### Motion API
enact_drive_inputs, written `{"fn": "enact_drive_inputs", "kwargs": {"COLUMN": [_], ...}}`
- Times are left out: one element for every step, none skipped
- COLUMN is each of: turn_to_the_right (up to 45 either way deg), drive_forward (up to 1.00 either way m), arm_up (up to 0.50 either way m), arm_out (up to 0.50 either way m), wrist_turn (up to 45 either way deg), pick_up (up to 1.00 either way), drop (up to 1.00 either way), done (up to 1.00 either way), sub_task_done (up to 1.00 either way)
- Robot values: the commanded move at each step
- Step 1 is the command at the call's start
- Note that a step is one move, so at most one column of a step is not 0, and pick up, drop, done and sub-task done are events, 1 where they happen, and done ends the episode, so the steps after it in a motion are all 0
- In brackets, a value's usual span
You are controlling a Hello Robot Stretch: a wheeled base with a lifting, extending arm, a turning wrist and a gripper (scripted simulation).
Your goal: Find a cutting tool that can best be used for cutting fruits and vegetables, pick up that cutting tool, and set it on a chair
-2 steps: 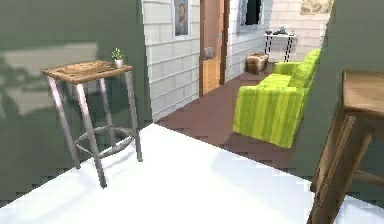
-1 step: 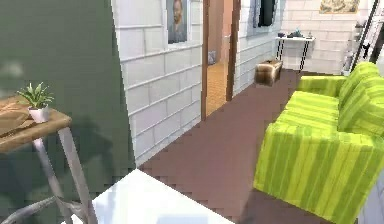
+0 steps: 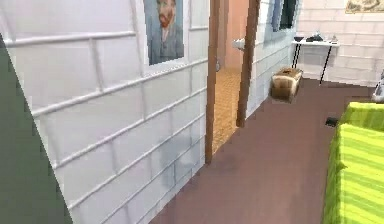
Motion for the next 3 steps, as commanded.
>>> {"fn": "enact_drive_inputs", "kwargs": {"turn_to_the_right": [9.0, 0.0, 12.0], "drive_forward": [0.0, 0.3, 0.0], "arm_up": [0.0, 0.0, 0.0], "arm_out": [0.0, 0.0, 0.0], "wrist_turn": [0.0, 0.0, 0.0], "pick_up": [0.0, 0.0, 0.0], "drop": [0.0, 0.0, 0.0], "done": [0.0, 0.0, 0.0], "sub_task_done": [0.0, 0.0, 0.0]}}
